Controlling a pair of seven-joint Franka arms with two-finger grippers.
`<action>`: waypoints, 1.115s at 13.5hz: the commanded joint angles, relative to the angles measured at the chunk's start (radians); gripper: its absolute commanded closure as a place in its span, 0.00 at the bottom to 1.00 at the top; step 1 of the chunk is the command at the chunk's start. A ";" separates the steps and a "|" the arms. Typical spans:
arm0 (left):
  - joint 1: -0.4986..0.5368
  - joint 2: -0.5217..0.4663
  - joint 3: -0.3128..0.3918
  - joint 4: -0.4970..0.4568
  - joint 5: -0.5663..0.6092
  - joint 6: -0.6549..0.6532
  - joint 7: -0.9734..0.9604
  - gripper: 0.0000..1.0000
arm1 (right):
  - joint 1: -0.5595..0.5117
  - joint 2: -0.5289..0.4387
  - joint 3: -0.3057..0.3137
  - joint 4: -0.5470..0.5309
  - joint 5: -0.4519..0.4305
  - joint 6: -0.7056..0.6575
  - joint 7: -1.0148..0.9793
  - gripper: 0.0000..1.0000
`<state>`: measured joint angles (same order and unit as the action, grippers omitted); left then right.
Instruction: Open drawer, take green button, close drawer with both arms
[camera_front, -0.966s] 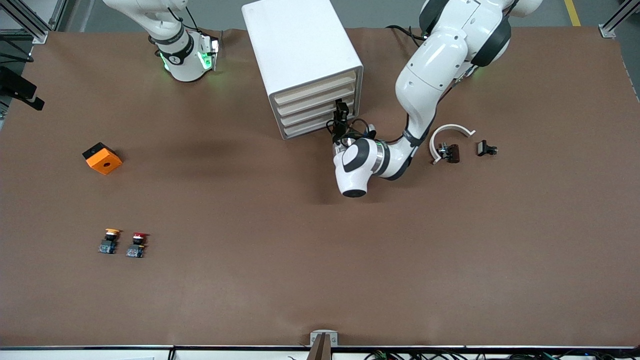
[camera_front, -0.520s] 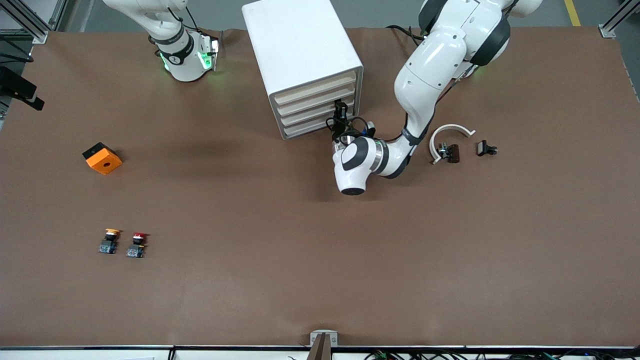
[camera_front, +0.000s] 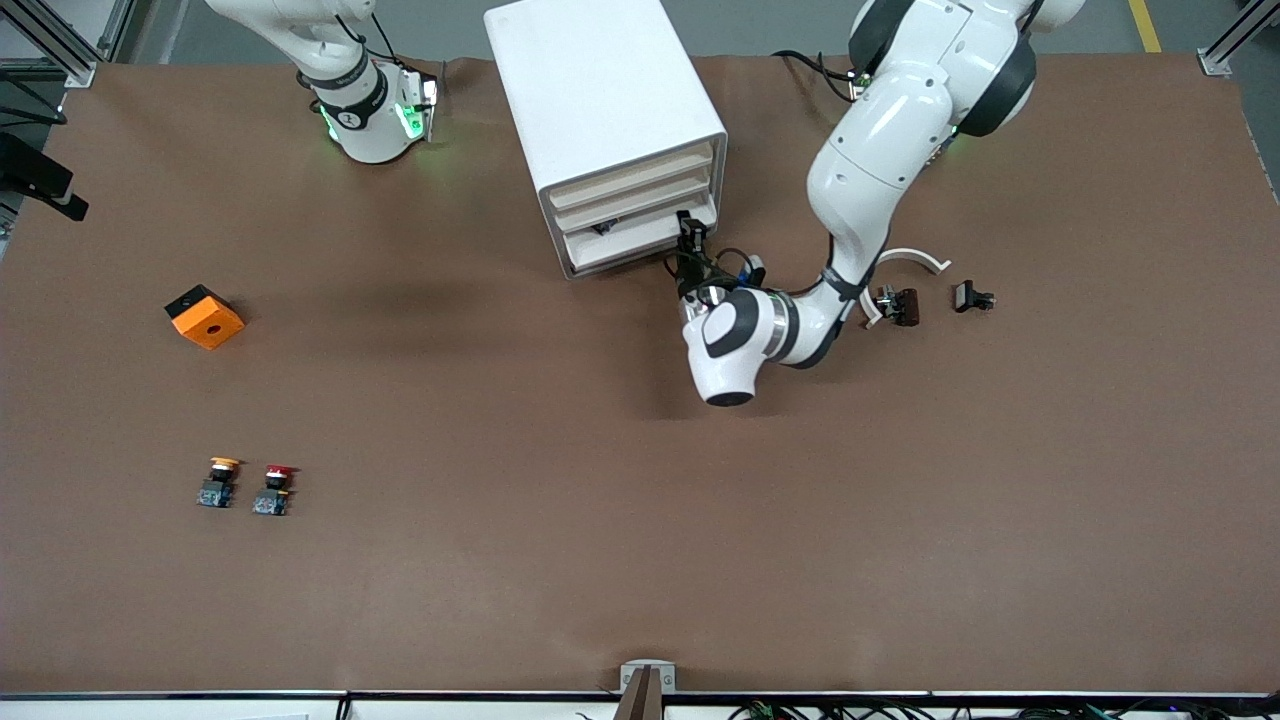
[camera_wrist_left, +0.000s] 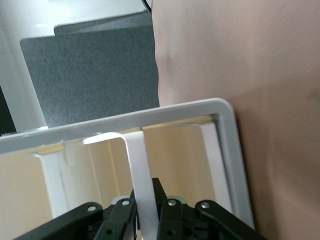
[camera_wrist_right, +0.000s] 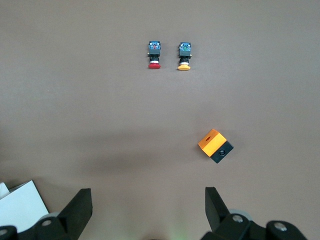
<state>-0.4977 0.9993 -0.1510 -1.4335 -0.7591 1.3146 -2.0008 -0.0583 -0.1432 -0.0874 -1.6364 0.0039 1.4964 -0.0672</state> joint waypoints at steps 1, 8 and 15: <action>0.079 0.004 0.007 -0.002 -0.008 0.054 0.031 0.92 | -0.005 -0.024 0.000 -0.022 0.005 0.008 -0.006 0.00; 0.195 0.001 0.007 0.001 -0.034 0.057 0.034 0.90 | -0.006 -0.024 -0.002 -0.022 0.005 0.008 -0.006 0.00; 0.209 0.001 0.010 0.008 -0.045 0.063 0.036 0.85 | 0.001 0.010 0.000 -0.002 -0.001 -0.002 0.003 0.00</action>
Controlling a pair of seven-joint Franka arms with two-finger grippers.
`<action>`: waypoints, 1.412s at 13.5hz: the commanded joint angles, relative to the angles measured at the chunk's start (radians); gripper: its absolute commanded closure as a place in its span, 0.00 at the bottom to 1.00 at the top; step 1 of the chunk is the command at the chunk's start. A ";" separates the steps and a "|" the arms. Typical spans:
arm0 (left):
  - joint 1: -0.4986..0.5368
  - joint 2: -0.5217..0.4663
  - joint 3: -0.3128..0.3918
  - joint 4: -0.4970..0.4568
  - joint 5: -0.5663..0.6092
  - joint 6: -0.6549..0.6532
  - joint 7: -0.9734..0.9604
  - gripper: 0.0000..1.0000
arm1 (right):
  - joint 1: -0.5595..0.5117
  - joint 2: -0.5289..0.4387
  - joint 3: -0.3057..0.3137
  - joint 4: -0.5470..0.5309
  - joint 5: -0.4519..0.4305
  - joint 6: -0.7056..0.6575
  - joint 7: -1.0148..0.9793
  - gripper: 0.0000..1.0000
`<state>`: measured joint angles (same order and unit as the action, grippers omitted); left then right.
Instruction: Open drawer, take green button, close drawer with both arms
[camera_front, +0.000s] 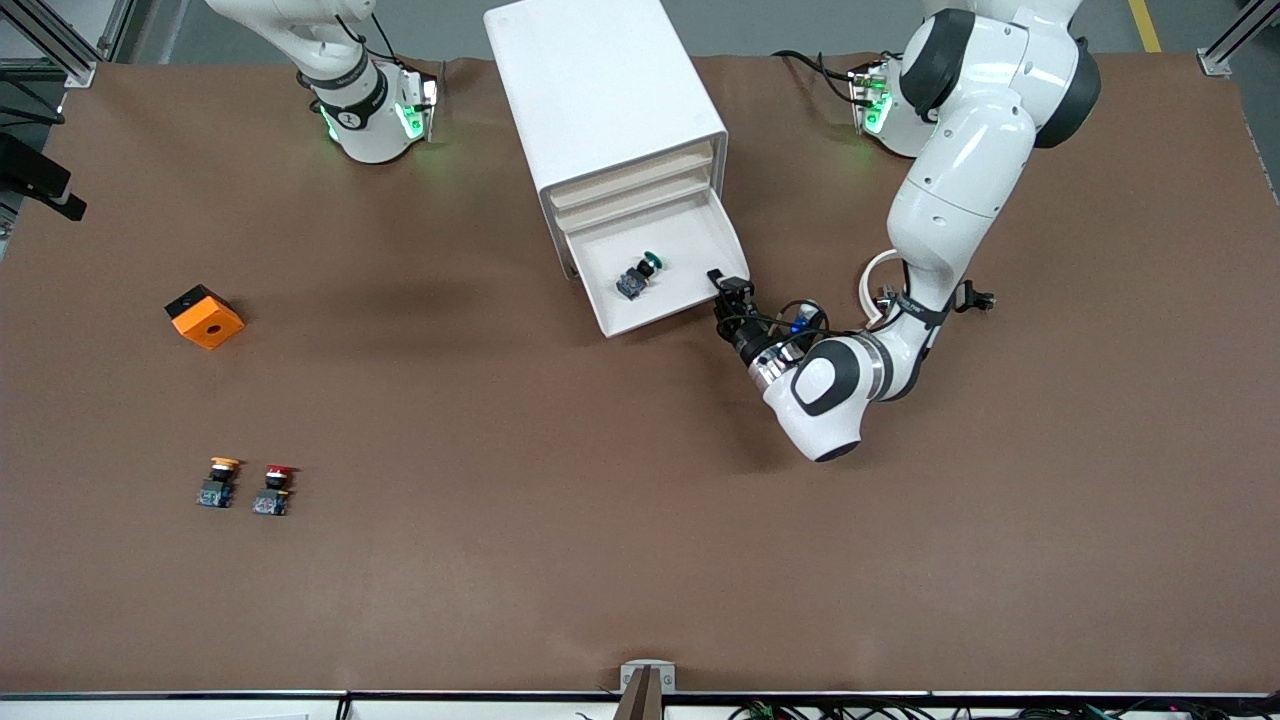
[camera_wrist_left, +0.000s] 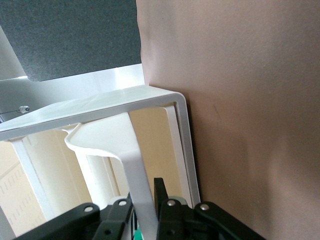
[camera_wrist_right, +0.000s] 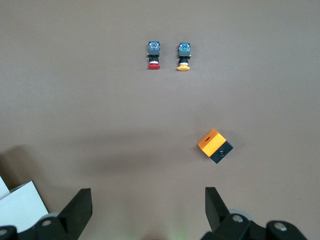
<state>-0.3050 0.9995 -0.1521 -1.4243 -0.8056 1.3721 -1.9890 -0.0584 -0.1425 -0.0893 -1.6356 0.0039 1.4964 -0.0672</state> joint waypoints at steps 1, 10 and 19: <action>0.021 0.001 0.011 0.007 0.002 0.005 0.024 0.85 | -0.003 0.068 0.002 -0.003 -0.002 -0.004 0.007 0.00; 0.027 -0.012 0.009 0.024 0.017 0.035 0.039 0.00 | -0.055 0.244 -0.001 0.057 -0.007 0.011 -0.082 0.00; 0.050 -0.099 0.011 0.079 0.095 0.038 0.681 0.00 | 0.080 0.247 0.008 0.054 0.011 0.015 0.252 0.00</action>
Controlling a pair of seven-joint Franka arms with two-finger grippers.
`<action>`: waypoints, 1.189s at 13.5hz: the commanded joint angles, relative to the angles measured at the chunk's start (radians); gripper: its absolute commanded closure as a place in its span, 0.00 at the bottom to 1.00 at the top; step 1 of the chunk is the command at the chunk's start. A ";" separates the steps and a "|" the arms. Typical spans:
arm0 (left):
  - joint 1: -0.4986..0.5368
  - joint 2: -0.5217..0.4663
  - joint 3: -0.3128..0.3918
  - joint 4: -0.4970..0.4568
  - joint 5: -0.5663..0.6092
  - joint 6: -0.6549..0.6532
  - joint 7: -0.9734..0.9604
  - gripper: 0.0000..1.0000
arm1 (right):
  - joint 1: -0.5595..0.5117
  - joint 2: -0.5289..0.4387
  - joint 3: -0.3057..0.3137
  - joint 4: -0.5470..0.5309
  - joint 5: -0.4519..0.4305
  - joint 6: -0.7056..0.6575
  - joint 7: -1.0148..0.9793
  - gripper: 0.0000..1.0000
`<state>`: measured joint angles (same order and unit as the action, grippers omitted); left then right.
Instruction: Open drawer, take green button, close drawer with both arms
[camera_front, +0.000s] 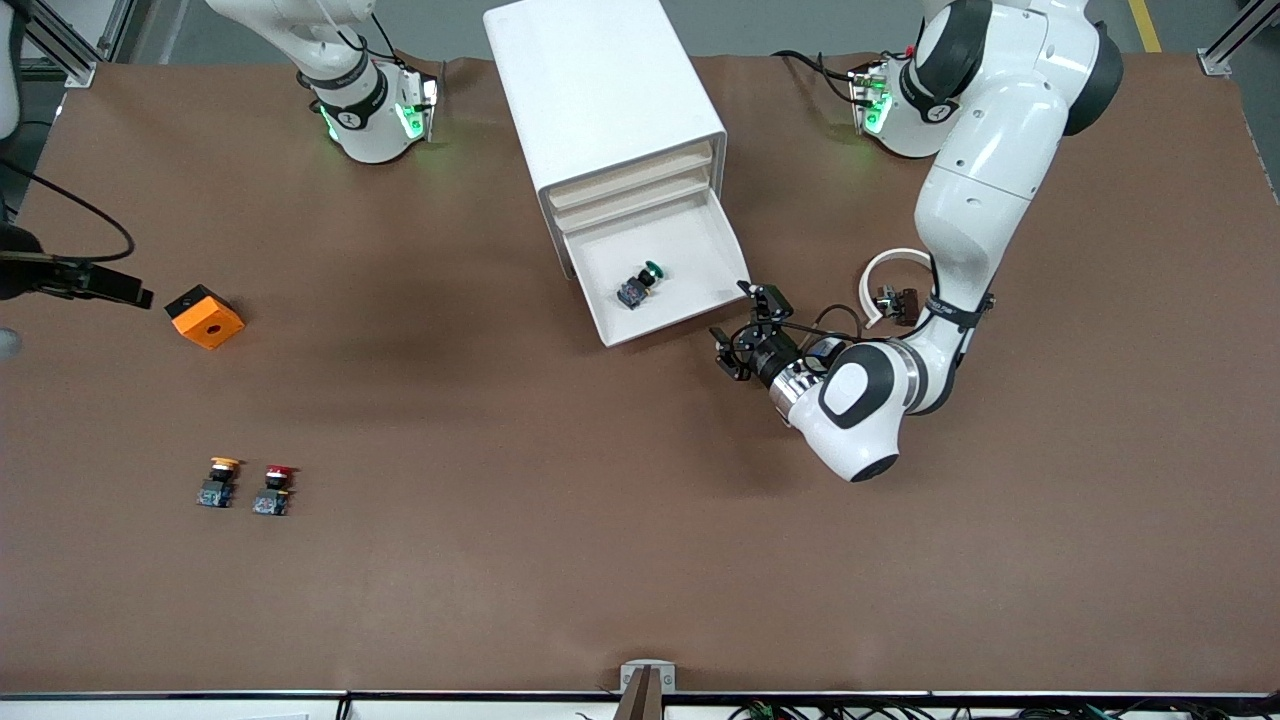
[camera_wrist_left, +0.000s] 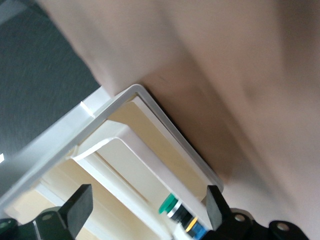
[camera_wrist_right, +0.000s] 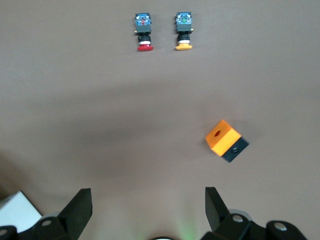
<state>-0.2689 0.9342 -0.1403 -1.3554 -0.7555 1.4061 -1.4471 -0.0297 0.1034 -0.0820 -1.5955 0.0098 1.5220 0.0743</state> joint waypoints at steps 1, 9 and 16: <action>0.028 -0.044 -0.002 0.010 0.074 0.019 0.224 0.00 | 0.082 -0.001 -0.001 0.012 0.025 -0.011 0.163 0.00; 0.066 -0.106 0.001 0.039 0.324 0.446 0.663 0.00 | 0.413 -0.008 -0.001 -0.015 0.073 0.047 0.801 0.00; 0.063 -0.176 -0.007 0.078 0.605 0.704 0.757 0.00 | 0.695 0.044 -0.001 -0.130 0.073 0.312 1.173 0.00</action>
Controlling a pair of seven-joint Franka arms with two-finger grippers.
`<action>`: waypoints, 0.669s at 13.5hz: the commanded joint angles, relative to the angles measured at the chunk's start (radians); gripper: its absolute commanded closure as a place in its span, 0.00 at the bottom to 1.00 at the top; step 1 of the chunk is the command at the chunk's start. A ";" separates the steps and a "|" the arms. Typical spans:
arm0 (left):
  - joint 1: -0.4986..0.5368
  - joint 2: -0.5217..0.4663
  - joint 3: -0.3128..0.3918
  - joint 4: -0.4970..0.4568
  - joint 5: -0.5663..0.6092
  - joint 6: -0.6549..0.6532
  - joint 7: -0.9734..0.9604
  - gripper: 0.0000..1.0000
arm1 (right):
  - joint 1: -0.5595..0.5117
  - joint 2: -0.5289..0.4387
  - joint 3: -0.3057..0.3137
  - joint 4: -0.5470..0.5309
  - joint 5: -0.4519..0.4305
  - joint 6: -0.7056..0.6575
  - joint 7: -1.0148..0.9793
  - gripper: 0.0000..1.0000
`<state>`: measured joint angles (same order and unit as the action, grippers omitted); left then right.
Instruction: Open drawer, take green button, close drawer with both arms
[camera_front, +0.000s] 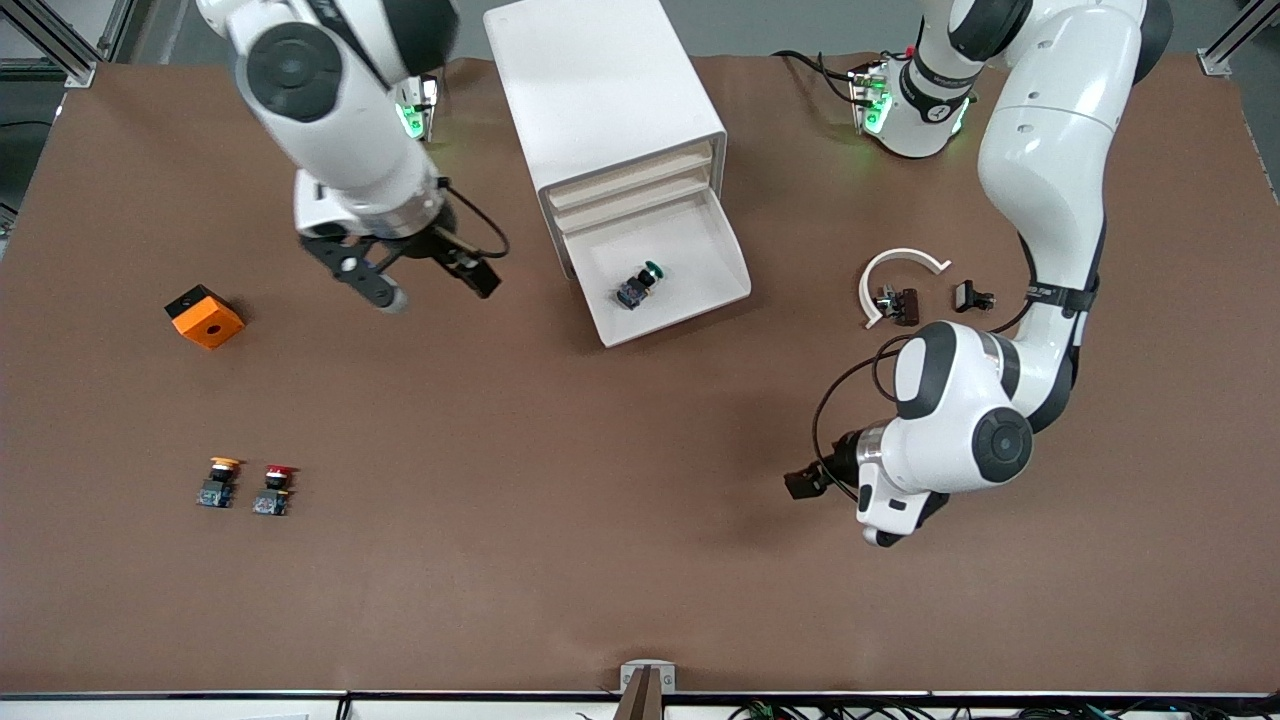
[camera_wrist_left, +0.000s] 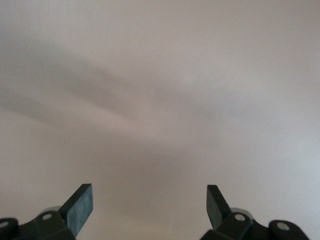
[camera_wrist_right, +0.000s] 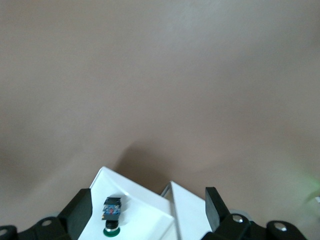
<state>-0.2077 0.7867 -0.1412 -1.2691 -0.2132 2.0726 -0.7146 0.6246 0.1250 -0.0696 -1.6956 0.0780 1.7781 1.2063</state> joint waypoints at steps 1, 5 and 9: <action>0.004 -0.029 -0.008 -0.009 0.078 0.041 0.024 0.00 | 0.068 0.057 -0.013 -0.029 0.005 0.084 0.062 0.00; -0.001 -0.030 -0.008 -0.018 0.129 0.118 0.024 0.00 | 0.168 0.204 -0.013 -0.027 0.005 0.249 0.153 0.00; -0.012 -0.030 -0.008 -0.024 0.138 0.118 0.023 0.00 | 0.236 0.294 -0.013 -0.006 0.008 0.277 0.162 0.00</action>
<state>-0.2157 0.7673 -0.1441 -1.2764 -0.0995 2.1737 -0.7003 0.8287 0.3883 -0.0713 -1.7322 0.0780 2.0593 1.3515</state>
